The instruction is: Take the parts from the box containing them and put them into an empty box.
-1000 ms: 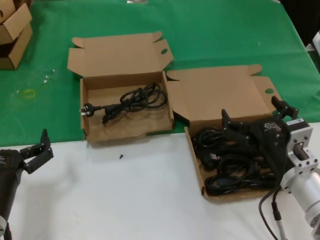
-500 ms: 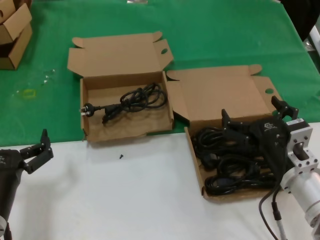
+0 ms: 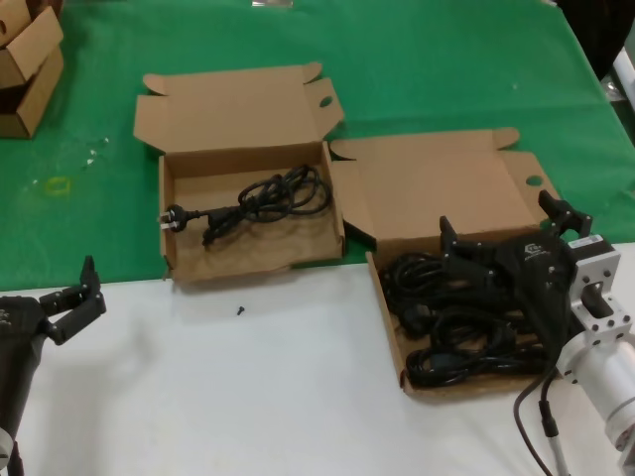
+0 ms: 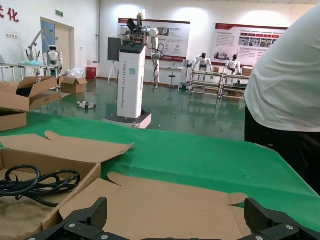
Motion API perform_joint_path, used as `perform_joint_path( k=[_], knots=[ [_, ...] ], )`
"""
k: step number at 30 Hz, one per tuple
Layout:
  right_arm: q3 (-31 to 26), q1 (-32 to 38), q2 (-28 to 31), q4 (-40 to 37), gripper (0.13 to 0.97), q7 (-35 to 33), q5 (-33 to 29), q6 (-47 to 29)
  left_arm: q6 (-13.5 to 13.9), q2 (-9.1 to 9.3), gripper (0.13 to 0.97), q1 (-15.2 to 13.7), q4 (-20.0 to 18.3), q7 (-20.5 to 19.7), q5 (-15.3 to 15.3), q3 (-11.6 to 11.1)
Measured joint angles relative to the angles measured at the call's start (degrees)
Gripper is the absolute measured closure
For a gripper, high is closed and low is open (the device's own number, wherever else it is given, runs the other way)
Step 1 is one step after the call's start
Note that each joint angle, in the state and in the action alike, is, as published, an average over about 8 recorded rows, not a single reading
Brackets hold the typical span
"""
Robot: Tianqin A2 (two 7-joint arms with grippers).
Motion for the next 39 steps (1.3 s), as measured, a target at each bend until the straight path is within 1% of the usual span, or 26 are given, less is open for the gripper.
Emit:
perform_joint_path(
  k=[39],
  knots=[
    [0.00, 0.00, 0.00, 0.00, 0.129, 0.00, 0.00, 0.00, 0.00, 0.00, 0.132, 0.00, 0.00, 0.00, 0.00, 0.00]
  ],
)
